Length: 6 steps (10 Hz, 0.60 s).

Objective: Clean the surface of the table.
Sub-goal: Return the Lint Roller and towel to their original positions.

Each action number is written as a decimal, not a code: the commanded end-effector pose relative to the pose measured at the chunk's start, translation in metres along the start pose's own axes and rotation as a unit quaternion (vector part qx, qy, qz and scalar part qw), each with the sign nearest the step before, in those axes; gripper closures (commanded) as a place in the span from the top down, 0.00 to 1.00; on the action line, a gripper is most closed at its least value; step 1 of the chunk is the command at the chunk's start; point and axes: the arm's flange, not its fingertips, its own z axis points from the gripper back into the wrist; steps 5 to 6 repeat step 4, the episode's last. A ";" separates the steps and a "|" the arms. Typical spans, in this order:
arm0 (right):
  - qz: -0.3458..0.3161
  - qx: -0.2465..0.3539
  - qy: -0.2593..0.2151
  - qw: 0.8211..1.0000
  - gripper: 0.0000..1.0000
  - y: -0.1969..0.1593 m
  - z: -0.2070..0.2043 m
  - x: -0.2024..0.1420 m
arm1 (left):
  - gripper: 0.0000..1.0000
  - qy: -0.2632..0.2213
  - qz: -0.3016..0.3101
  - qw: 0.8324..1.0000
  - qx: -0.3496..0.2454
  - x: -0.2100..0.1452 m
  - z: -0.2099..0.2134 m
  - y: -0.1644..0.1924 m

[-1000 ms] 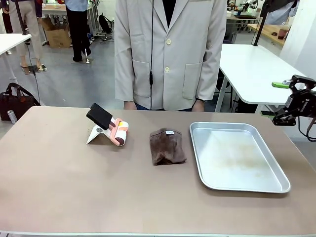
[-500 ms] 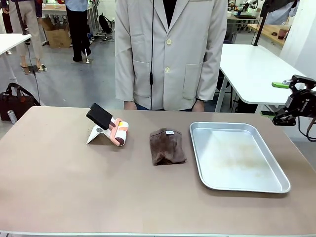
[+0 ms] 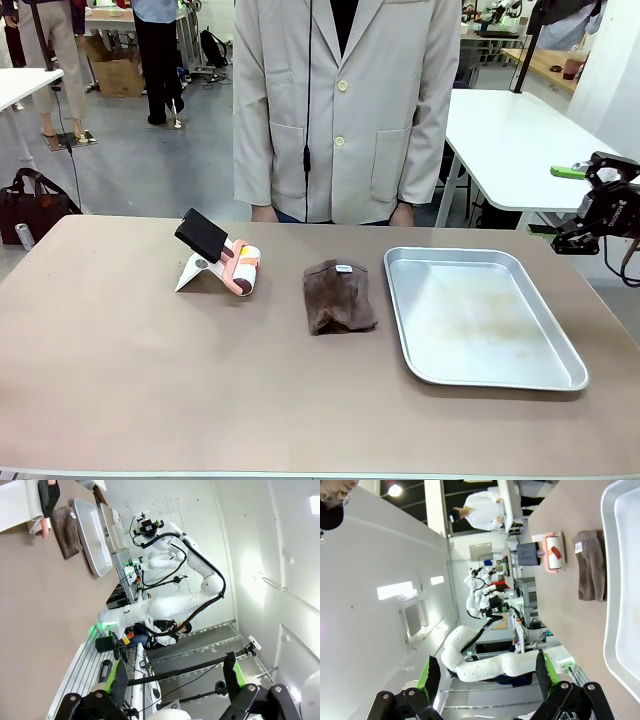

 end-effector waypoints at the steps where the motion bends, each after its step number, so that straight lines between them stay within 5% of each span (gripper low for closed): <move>1: 0.001 0.006 0.000 1.000 1.00 0.003 0.001 -0.001 | 1.00 -0.002 -0.002 1.000 -0.002 -0.002 0.000 -0.001; 6: 0.001 0.006 0.000 1.000 1.00 0.003 0.001 -0.001 | 1.00 -0.002 -0.002 1.000 -0.002 -0.002 0.000 -0.001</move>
